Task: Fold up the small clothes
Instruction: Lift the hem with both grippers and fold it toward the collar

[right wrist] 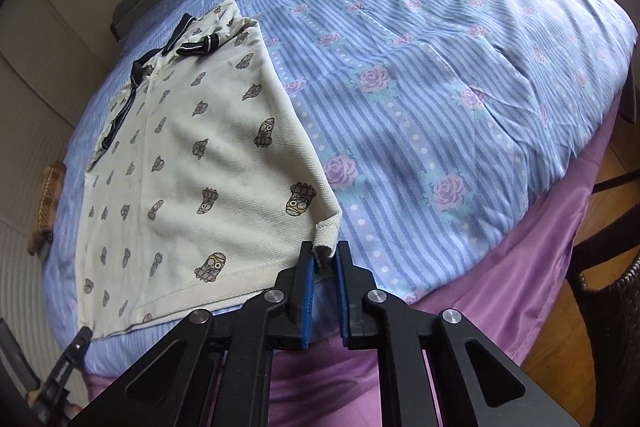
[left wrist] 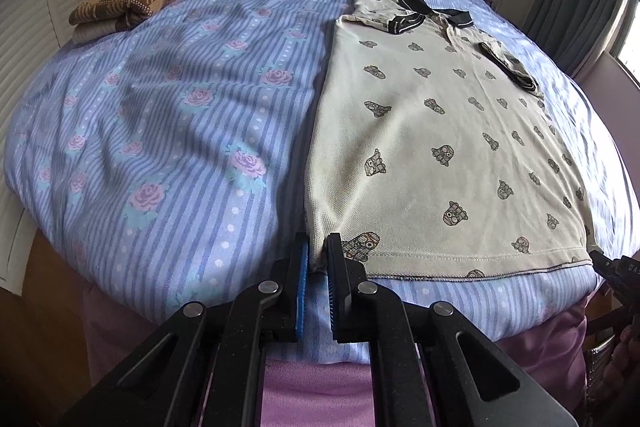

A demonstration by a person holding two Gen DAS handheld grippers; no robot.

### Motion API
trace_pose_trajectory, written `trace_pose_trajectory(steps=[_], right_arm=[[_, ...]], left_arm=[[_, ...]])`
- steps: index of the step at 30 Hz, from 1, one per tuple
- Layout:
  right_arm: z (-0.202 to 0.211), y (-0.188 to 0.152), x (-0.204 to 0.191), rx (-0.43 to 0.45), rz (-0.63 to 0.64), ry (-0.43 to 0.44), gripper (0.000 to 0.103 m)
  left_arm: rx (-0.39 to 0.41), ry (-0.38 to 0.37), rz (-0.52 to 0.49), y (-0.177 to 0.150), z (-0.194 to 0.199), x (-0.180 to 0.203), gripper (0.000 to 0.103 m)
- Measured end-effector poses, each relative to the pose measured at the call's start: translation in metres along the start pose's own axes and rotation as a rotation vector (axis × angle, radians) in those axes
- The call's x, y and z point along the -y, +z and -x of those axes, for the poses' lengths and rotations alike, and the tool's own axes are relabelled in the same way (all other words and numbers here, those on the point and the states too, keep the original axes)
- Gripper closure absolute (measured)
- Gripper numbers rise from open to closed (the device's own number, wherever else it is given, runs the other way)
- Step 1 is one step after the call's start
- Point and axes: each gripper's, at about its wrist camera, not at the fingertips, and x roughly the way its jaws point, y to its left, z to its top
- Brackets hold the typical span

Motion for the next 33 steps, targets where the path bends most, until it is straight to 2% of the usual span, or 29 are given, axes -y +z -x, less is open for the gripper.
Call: trace_pose_trajectory(steps=[4,9,19,26,33], right_arm=[[0.009,0.001,-0.003,0.039,0.005,0.002,0.097],[0.031,0.009,-0.011,0.127,0.023,0.034,0.097],[0.062,0.051,-0.037,0.26,0.053,0.113,0.097],[0.067,0.096,-0.061,0.368,0.112,0.118,0.097],[0.048,0.149,-0.082,0.431,0.144,0.108,0.098]], left_arm=[[0.02,-0.008,-0.001,0.003,0.005,0.001,0.095],[0.069,-0.02,-0.002,0.015,0.018,0.001,0.095],[0.132,-0.049,0.007,0.057,0.032,0.006,0.095],[0.214,-0.078,0.007,0.113,0.032,0.015,0.095],[0.267,-0.11,0.011,0.182,0.012,0.028,0.095]])
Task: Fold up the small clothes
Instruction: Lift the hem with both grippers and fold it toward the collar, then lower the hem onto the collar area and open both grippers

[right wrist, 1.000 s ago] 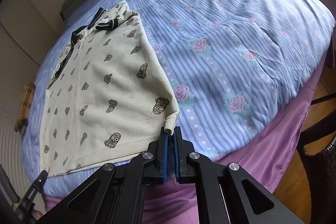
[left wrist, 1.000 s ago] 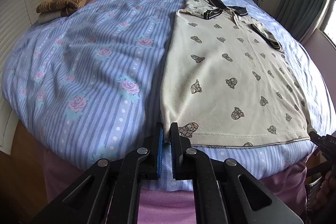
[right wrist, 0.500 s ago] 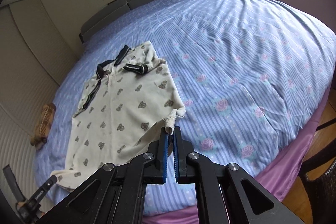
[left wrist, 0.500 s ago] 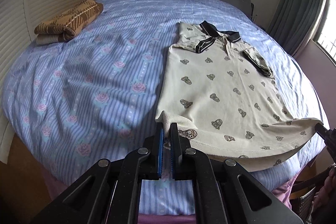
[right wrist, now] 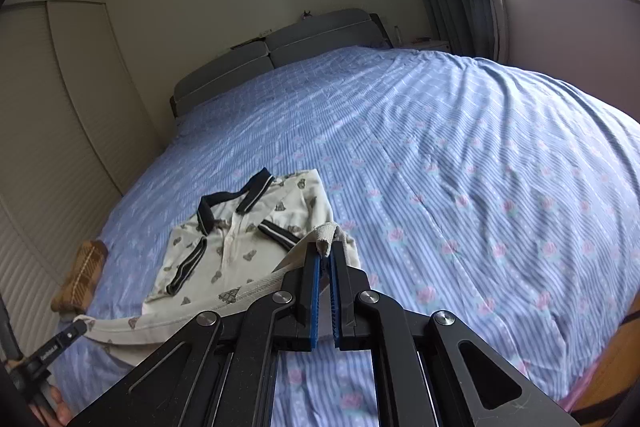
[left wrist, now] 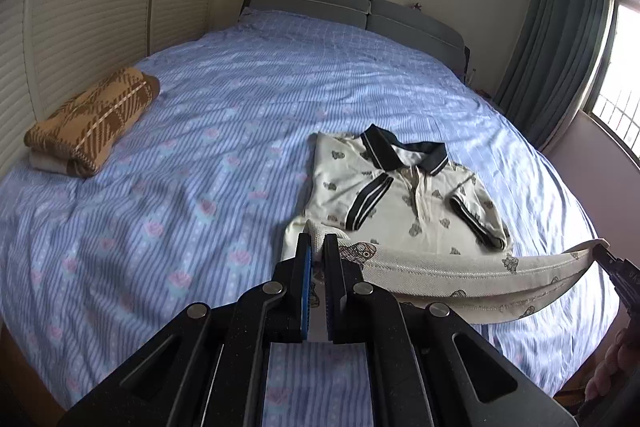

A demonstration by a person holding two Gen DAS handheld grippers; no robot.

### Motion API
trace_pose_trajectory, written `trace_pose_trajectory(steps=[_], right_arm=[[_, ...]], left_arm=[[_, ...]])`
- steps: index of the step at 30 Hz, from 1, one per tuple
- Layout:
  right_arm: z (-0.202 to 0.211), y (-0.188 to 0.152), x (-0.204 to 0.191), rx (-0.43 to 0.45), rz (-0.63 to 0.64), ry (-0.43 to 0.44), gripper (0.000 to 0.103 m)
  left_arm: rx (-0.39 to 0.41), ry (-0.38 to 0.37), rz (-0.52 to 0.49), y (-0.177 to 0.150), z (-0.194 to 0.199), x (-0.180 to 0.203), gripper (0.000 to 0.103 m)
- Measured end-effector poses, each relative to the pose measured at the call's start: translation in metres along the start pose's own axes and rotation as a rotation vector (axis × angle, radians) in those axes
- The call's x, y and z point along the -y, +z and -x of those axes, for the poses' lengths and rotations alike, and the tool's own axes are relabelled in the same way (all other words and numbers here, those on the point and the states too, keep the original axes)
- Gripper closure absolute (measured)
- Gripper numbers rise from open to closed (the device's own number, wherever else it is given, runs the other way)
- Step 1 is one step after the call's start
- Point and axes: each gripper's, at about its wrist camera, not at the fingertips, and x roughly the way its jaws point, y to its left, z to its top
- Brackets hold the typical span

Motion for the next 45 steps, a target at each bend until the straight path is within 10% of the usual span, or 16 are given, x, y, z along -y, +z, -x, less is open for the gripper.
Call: trace_pose_trajectory(steps=[12,34,38,45], right_arm=[[-0.128,0.048,-0.01,-0.046,0.009,-0.02,0.098],[-0.279,0.063,-0.008,-0.228,0.011,-0.048,0.096],[-0.262,0.056,-0.011,-0.185,0.046,-0.081,0.056],[-0.226,0.037,-0.063,-0.112,0.257,-0.001,0.055]], left_arm=[[-0.015,0.008,0.012,0.076,-0.118,0.006,0.095],[-0.133,0.043,-0.037,0.105,-0.254,0.011,0.092],[-0.041,0.032,-0.115,0.096,-0.225,0.022,0.055],[-0.017,-0.077,-0.268,0.076,-0.193,0.061,0.054]])
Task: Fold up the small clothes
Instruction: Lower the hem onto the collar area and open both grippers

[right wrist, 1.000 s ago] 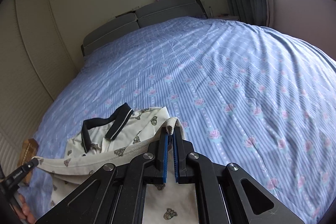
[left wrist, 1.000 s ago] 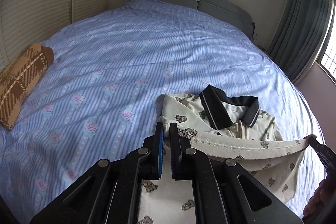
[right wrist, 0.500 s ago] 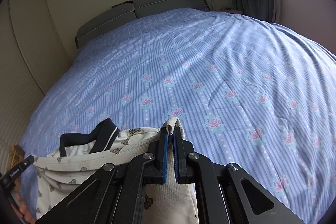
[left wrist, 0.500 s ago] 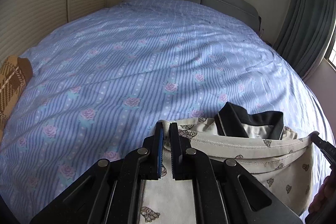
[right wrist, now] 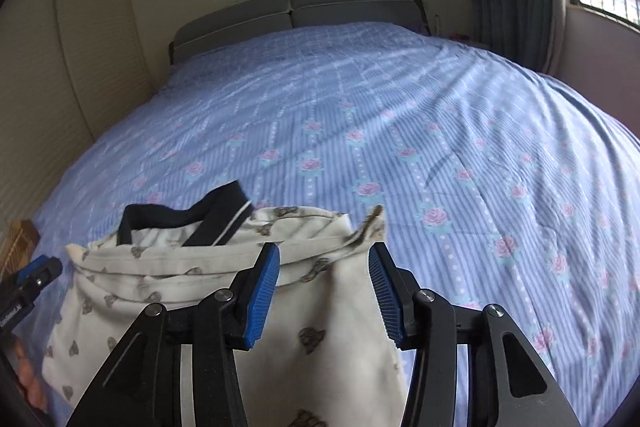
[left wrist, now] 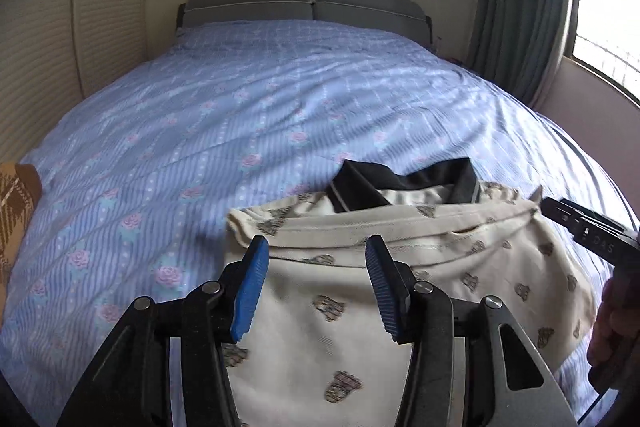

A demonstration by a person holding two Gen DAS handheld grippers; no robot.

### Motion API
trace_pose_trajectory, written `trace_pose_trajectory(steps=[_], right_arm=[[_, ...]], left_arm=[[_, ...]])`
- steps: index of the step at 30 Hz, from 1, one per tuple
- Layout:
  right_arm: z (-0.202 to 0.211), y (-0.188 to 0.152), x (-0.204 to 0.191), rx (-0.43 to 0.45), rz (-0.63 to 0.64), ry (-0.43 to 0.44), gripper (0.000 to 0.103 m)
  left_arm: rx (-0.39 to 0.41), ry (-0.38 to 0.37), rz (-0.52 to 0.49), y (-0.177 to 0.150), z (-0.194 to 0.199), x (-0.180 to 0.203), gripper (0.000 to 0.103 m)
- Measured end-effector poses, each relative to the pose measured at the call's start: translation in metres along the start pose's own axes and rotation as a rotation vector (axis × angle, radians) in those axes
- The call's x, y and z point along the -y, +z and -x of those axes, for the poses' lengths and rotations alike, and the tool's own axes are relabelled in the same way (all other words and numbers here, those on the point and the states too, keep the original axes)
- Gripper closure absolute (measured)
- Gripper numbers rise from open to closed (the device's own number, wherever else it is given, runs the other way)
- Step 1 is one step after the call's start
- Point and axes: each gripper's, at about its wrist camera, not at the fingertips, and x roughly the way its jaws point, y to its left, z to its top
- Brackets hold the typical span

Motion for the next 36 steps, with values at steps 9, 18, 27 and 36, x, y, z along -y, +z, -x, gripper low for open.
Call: trace_pose_trajectory(steps=[9,18,27,36], right_arm=[[-0.026,-0.026,-0.053,-0.125,0.218,0.009,0.055],[-0.053,-0.003,-0.045,-0.165,0.146,-0.051,0.055],[-0.064,0.026,-0.018,-0.18,0.039,-0.053,0.055],[-0.079,0.03,-0.042,-0.215,0.108,-0.014,0.055]], left_arm=[[-0.154,-0.029,-0.154,-0.017,-0.042,0.034,0.054],[-0.189,-0.054,-0.04,0.004,-0.062,0.018,0.052],[-0.141,-0.01,0.058,0.012,-0.043,-0.015,0.052],[-0.187,0.006,0.103,0.003,-0.058,-0.037,0.052]])
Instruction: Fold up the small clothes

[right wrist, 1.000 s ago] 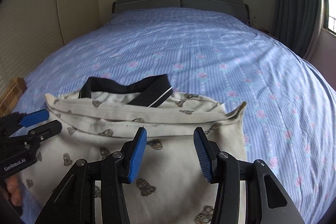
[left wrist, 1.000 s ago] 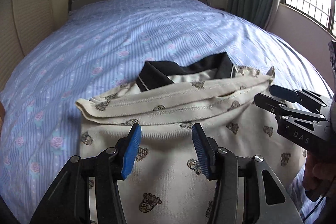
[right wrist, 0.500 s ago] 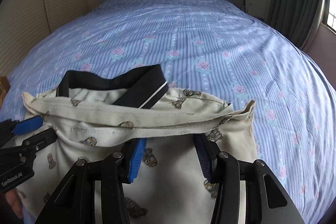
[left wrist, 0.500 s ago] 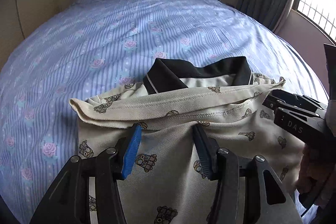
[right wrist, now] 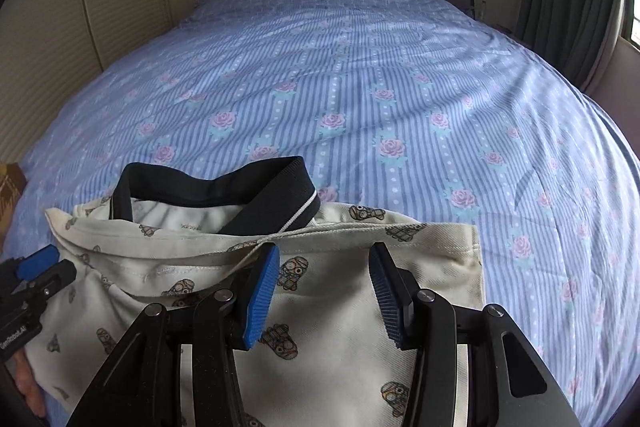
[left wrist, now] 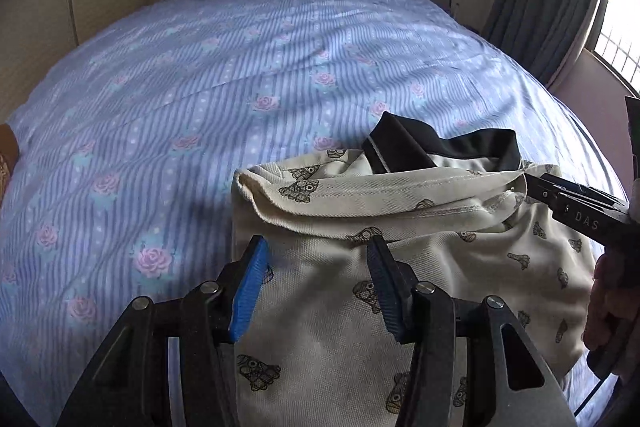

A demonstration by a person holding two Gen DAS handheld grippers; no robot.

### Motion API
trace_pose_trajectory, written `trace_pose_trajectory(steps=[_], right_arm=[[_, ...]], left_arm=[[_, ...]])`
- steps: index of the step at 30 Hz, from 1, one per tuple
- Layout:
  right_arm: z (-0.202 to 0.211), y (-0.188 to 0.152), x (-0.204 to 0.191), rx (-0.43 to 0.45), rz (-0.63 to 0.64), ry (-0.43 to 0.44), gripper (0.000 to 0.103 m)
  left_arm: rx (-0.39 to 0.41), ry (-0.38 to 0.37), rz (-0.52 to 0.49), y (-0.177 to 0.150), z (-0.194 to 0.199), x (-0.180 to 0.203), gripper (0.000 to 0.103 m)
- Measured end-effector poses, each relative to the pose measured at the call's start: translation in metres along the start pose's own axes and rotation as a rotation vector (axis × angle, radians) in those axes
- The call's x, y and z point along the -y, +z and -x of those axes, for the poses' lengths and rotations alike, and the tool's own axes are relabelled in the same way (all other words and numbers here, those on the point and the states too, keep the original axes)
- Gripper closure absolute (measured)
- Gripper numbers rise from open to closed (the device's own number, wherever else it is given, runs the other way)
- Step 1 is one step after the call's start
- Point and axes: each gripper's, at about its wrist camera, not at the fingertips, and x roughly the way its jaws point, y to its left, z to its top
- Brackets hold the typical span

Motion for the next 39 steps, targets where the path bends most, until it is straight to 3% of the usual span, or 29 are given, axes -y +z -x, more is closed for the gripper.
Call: trace_pose_trajectory(steps=[6,15,19,25,27,29,31,35,39], right_arm=[[-0.004,0.016,0.011,0.031,-0.086,-0.027,0.055],[0.034,-0.023,-0.014,0.057,-0.057,0.138,0.055],[0.034,-0.031,-0.034,0.068,0.01,0.13,0.055],[0.035,-0.037,-0.032,0.057,-0.04,0.152,0.055],[0.035,-0.039,-0.028,0.055,-0.056,0.154,0.055],[0.034,-0.041,-0.025,0.051,-0.072,0.151,0.055],[0.033,-0.042,-0.02,0.048,-0.09,0.15,0.055],[0.034,-0.039,-0.012,0.052,-0.114,0.145,0.055],[0.036,-0.035,-0.006,0.064,-0.125,0.136,0.055]], left_arm=[[0.01,0.023,0.028,0.017,0.001,-0.013,0.052],[0.02,-0.068,-0.079,-0.007,0.019,-0.003,0.052],[-0.03,-0.015,-0.099,-0.005,0.001,-0.006,0.053],[-0.057,0.036,-0.135,0.009,-0.011,-0.013,0.057],[-0.048,0.042,-0.143,0.018,-0.013,-0.013,0.06],[-0.029,0.035,-0.147,0.027,-0.013,-0.013,0.076],[0.001,0.042,-0.146,0.036,-0.012,-0.014,0.086],[0.024,0.041,-0.114,0.049,-0.015,-0.022,0.094],[0.031,0.043,-0.111,0.049,-0.01,-0.025,0.094]])
